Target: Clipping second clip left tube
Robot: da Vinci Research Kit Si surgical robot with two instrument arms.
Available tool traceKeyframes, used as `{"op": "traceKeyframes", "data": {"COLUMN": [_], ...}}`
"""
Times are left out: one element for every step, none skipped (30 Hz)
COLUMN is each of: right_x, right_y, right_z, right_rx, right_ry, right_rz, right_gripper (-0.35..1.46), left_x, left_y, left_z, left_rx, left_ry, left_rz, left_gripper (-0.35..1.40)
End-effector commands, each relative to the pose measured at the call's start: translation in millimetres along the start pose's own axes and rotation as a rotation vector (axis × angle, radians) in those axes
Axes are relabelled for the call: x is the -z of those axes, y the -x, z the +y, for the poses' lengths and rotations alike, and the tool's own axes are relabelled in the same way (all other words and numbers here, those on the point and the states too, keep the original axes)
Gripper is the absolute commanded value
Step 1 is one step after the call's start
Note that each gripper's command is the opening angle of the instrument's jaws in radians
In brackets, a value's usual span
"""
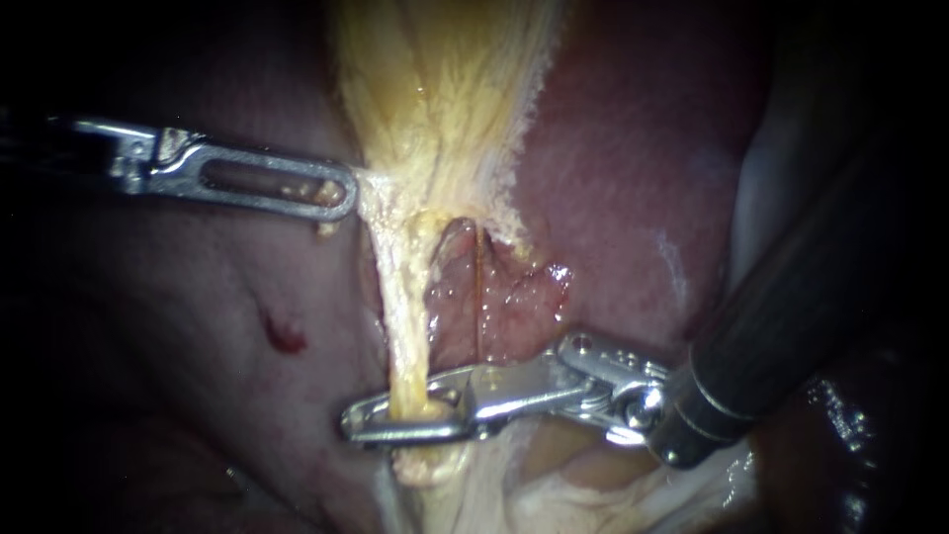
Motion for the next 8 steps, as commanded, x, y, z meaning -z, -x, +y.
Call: {"op": "traceKeyframes", "data": {"right_x": [0.0,0.0,0.0,0.1,0.1,0.1,0.1,0.2], "right_y": [0.0,0.0,0.1,0.1,0.1,0.1,0.1,0.1], "right_z": [0.0,0.0,0.1,0.1,0.1,0.2,0.2,0.2], "right_rx": [0.000,0.000,0.000,0.000,0.000,0.000,0.000,0.000], "right_ry": [0.000,0.000,0.000,0.000,0.001,0.001,0.001,0.001], "right_rz": [0.000,0.000,0.000,0.000,0.000,0.000,0.000,0.000], "right_gripper": [-0.35,-0.35,-0.35,-0.35,-0.35,-0.35,-0.35,-0.35], "left_x": [0.0,0.0,0.0,0.0,0.0,0.0,0.0,0.0], "left_y": [0.0,0.0,0.0,0.0,0.0,0.0,0.0,0.0], "left_z": [0.0,0.0,0.0,0.0,0.0,0.0,0.0,0.0], "left_rx": [0.000,0.000,0.000,0.000,0.000,0.000,0.000,0.000], "left_ry": [0.000,0.000,0.000,0.000,0.000,0.000,0.000,0.000], "left_rz": [0.000,0.000,0.000,0.000,0.000,0.000,0.000,0.000], "left_gripper": [-0.35,-0.35,-0.35,-0.35,-0.35,-0.35,-0.35,-0.35]}}
